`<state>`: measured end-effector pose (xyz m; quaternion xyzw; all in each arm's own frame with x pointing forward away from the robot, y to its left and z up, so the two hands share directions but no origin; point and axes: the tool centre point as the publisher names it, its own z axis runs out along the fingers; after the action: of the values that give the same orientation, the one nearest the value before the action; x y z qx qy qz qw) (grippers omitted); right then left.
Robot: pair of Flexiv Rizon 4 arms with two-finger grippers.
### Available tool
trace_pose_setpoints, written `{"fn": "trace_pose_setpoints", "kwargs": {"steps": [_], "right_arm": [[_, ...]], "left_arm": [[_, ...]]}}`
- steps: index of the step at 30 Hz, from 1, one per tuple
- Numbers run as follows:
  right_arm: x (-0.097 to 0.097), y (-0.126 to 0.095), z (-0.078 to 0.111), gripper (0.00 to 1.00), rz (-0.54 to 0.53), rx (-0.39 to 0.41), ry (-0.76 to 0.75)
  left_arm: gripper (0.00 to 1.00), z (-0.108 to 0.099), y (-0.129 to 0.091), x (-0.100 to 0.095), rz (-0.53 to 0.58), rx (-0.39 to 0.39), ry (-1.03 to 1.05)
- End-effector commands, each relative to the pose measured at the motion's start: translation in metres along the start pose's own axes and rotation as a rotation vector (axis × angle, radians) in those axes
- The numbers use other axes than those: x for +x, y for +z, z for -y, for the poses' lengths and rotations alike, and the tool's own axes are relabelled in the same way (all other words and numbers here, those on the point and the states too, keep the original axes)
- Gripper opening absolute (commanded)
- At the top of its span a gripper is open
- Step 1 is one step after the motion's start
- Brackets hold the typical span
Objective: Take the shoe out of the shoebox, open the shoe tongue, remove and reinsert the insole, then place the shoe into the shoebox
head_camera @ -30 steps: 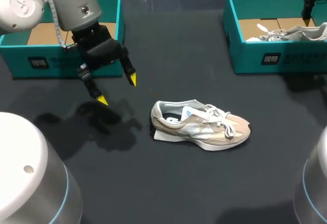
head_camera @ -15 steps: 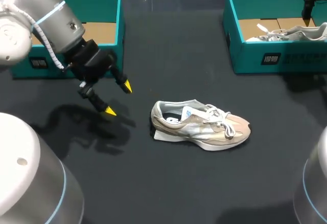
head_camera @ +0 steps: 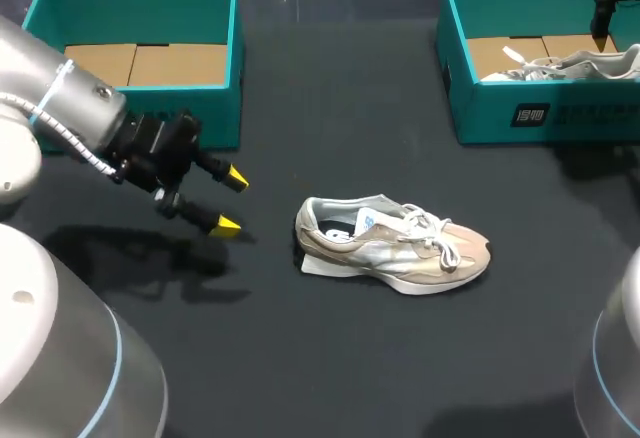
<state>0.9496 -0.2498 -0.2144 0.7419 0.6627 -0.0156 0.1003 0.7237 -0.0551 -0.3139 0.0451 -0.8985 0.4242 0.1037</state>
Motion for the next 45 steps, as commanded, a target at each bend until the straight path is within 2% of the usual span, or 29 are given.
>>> {"fn": "trace_pose_setpoints", "kwargs": {"steps": [1, 11, 18, 27, 38, 41, 45], "right_arm": [[0.000, 0.000, 0.000, 1.00, 0.000, -0.001, 0.001], [0.000, 0.000, 0.000, 1.00, 0.000, -0.001, 0.001], [0.000, 0.000, 0.000, 1.00, 0.000, -0.001, 0.001], [0.000, 0.000, 0.000, 1.00, 0.000, -0.001, 0.001], [0.000, 0.000, 0.000, 1.00, 0.000, -0.001, 0.001], [0.000, 0.000, 0.000, 1.00, 0.000, -0.001, 0.001], [0.000, 0.000, 0.000, 1.00, 0.000, -0.001, 0.001]], "left_arm": [[1.00, -0.016, 0.015, 0.000, 0.196, 0.328, -0.115], [1.00, -0.033, 0.031, -0.020, 0.192, 0.383, -0.156], [1.00, -0.040, 0.033, -0.025, 0.171, 0.391, -0.113], [1.00, -0.047, 0.033, -0.022, 0.167, 0.387, -0.044], [1.00, -0.031, 0.027, -0.031, 0.157, 0.401, 0.095], [1.00, -0.026, 0.025, -0.034, 0.131, 0.350, 0.121], [1.00, -0.026, 0.025, -0.034, 0.131, 0.350, 0.121]]}}
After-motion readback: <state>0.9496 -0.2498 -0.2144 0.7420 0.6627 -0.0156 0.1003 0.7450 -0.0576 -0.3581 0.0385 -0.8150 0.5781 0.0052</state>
